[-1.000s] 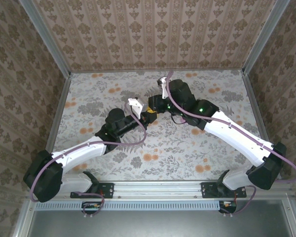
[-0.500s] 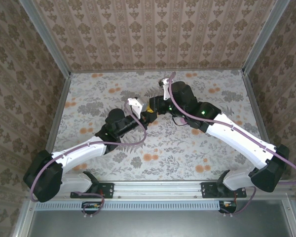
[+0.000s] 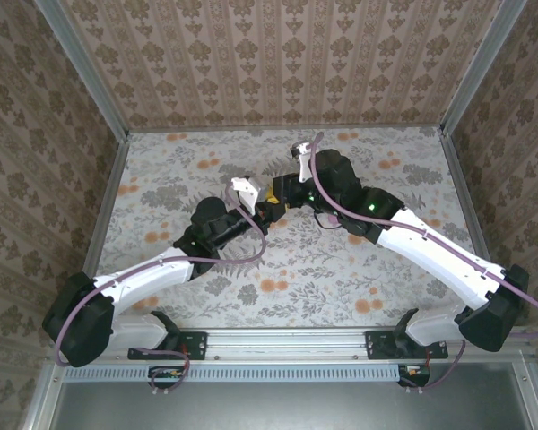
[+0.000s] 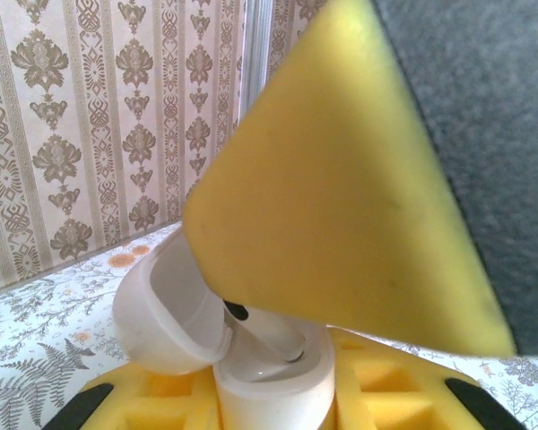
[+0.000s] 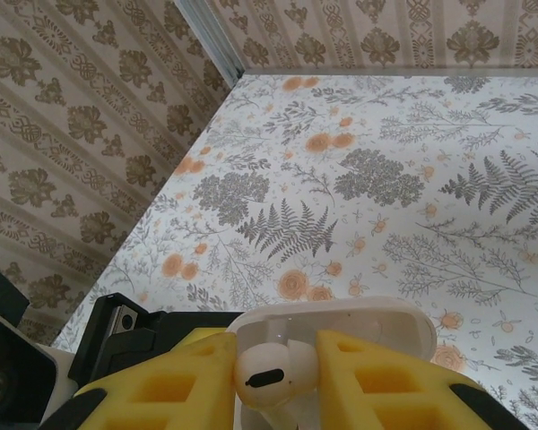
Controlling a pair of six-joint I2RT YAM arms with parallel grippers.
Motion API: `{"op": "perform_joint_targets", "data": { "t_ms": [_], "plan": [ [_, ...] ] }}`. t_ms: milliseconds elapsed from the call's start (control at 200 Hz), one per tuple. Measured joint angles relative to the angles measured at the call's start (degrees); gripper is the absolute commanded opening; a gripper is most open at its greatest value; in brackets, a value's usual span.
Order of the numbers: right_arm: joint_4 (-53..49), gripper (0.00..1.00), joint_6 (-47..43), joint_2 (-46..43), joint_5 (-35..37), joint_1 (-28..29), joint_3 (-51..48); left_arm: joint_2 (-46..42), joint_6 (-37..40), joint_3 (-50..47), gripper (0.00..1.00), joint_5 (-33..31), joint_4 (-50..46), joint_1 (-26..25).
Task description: Insert wireless bluetooth earbuds into charging case
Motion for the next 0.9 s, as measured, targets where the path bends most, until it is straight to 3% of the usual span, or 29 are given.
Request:
{"op": "perform_joint_targets", "data": {
  "t_ms": [900],
  "plan": [
    [3.74,0.32,2.23,-2.49,-1.42,0.02,-3.15,0.20,-2.10,0.00,0.26,-1.05,2.67,-0.26]
  ]
}}
